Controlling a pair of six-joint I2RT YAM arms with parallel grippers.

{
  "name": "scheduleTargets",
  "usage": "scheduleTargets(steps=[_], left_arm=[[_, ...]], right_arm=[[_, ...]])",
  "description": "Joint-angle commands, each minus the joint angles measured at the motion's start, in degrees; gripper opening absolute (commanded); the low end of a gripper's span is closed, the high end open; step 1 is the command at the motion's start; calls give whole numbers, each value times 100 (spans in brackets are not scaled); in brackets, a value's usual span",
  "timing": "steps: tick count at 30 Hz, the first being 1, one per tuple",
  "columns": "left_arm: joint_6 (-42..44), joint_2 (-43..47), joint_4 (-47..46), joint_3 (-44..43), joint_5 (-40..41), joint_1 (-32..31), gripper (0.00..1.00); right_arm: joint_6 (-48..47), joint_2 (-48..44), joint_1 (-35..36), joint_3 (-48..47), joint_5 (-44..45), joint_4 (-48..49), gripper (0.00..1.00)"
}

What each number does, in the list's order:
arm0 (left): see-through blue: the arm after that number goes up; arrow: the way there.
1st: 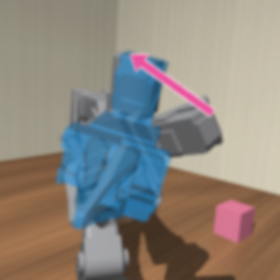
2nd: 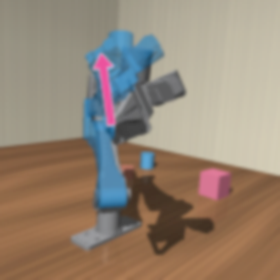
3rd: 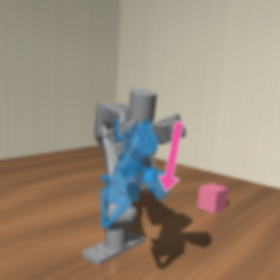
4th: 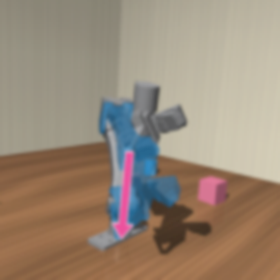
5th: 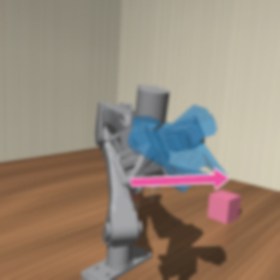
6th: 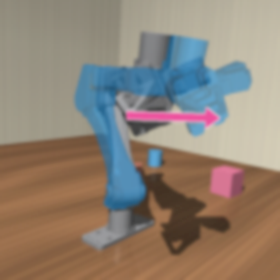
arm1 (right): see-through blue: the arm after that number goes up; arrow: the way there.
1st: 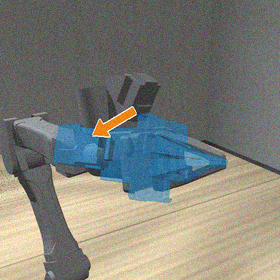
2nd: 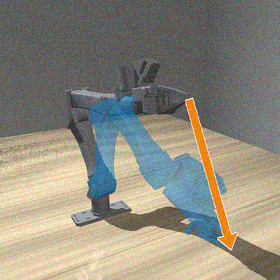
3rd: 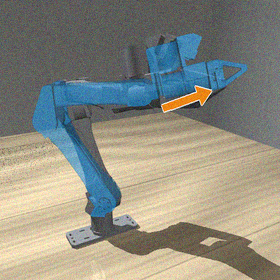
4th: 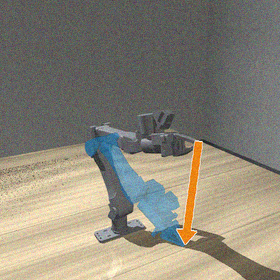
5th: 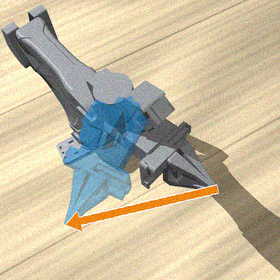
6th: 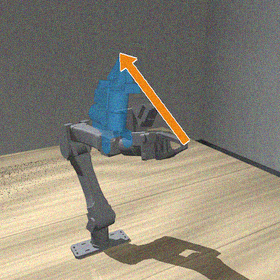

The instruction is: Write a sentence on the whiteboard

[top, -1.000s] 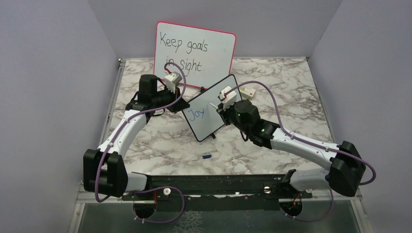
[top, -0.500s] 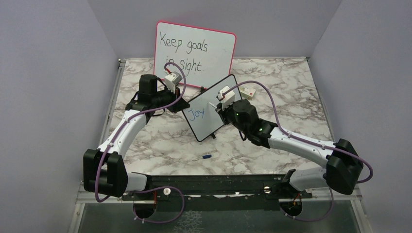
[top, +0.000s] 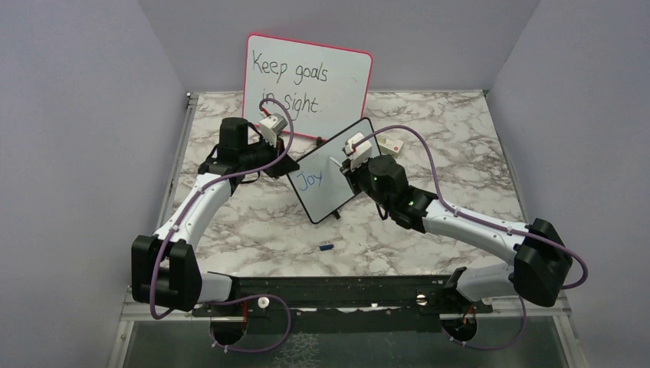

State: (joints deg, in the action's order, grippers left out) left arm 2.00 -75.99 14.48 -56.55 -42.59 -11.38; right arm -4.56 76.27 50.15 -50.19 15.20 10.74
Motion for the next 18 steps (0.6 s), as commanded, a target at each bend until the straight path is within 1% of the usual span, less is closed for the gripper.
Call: scheduleTargets(steps=[1,18], left_arm=[[314,-225,459,83,602,-51,0],[327,-213,459,92,589,-51,0]], right_arm=[[-28,79,-45,-194,202,326,1],[-10,299,-84,-311,56,296,1]])
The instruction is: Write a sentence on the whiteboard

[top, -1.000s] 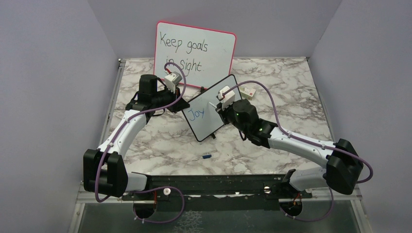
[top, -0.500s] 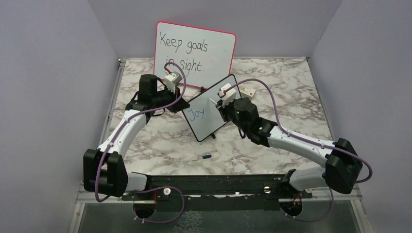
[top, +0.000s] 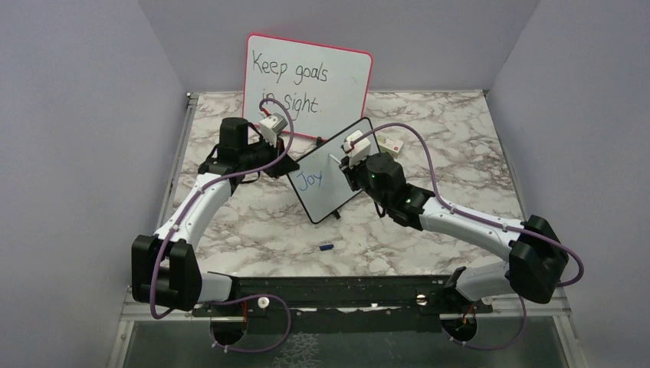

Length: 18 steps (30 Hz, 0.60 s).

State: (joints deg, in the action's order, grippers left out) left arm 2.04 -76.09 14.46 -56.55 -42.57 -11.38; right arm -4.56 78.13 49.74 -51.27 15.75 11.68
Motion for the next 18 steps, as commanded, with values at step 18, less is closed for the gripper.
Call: scheduleTargets(steps=[18], left_arm=[[329,-214,461,92,607,-53,0]], right_arm=[[-28,60,-43,-215,-572,-256,1]])
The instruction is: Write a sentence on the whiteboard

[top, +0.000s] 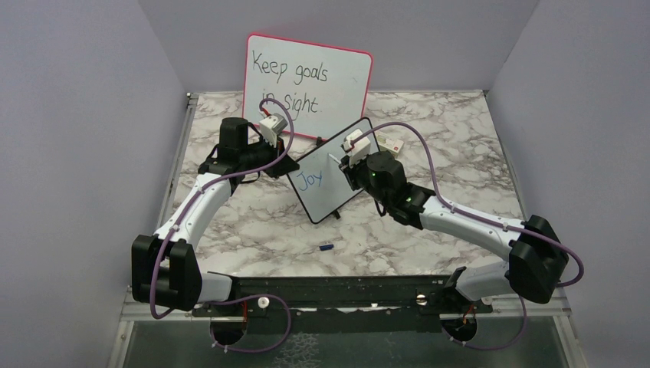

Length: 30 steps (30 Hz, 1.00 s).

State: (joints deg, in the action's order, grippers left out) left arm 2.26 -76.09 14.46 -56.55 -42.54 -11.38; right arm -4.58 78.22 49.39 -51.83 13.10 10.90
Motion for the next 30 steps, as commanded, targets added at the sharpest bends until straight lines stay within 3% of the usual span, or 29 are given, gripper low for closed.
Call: scheduleTargets(steps=[1,30], left_arm=[[310,-213,461,92,600,-52,0],[309,-231,470,74,616,-55,0]], right_arm=[[-25,52,-8,-152,-321,-208,1],[1,-32,-8,-74,-419,-1222,0]])
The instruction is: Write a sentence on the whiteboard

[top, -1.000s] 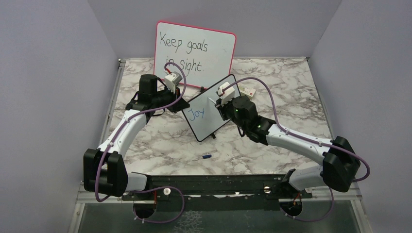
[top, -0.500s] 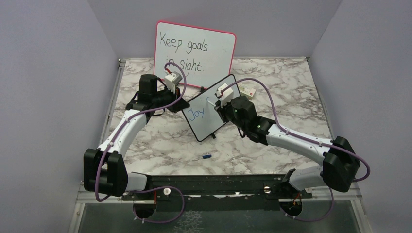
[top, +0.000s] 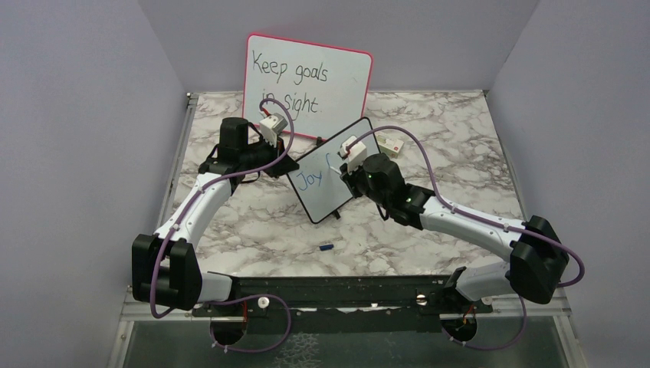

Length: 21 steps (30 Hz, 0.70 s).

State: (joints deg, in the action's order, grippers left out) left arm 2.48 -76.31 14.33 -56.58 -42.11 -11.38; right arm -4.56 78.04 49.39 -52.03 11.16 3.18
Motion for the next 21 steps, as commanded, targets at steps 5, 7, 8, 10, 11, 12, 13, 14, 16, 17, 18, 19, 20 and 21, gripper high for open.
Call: scheduleTargets(steps=[5,7,8,10,11,12,13,14,16,17,18,19,20,21], left_arm=[[288,-226,483,77,572,-51,0],[288,-226,483,77,572,-50,0],[288,-226,481,77,583,-49,0],[288,-226,483,77,581,-54,0],[288,-226,483,81,581,-54,0],[287,-226,479,77,581,-50,0],[284,-226,483,77,581,-49,0],[287,-226,479,77,587,-49,0],[287,-230,483,83,592,-55,0],[288,-229,483,85,592,-50,0],[284,-228,483,85,591,-49,0],[283,-231,483,85,585,-49,0],[287,-227,483,85,589,-49,0],[285,-227,483,85,582,-49,0]], right_arm=[[7,-55,-8,-52,-377,-611,0],[16,-63,-8,-46,-459,-637,1],[9,-72,-8,-50,-515,-653,0],[28,-109,-8,-49,-624,-617,0],[40,-127,-8,-51,-664,-609,0],[61,-157,-8,-48,-700,-581,0],[99,-192,-8,-49,-729,-544,1],[150,-220,-8,-49,-764,-509,0],[187,-288,-8,-46,-707,-446,0],[206,-316,-8,-39,-613,-402,0],[205,-352,-8,-15,-531,-371,0],[209,-383,-8,5,-470,-280,0],[216,-405,-8,21,-428,-159,1],[226,-418,-8,32,-384,-99,1]])
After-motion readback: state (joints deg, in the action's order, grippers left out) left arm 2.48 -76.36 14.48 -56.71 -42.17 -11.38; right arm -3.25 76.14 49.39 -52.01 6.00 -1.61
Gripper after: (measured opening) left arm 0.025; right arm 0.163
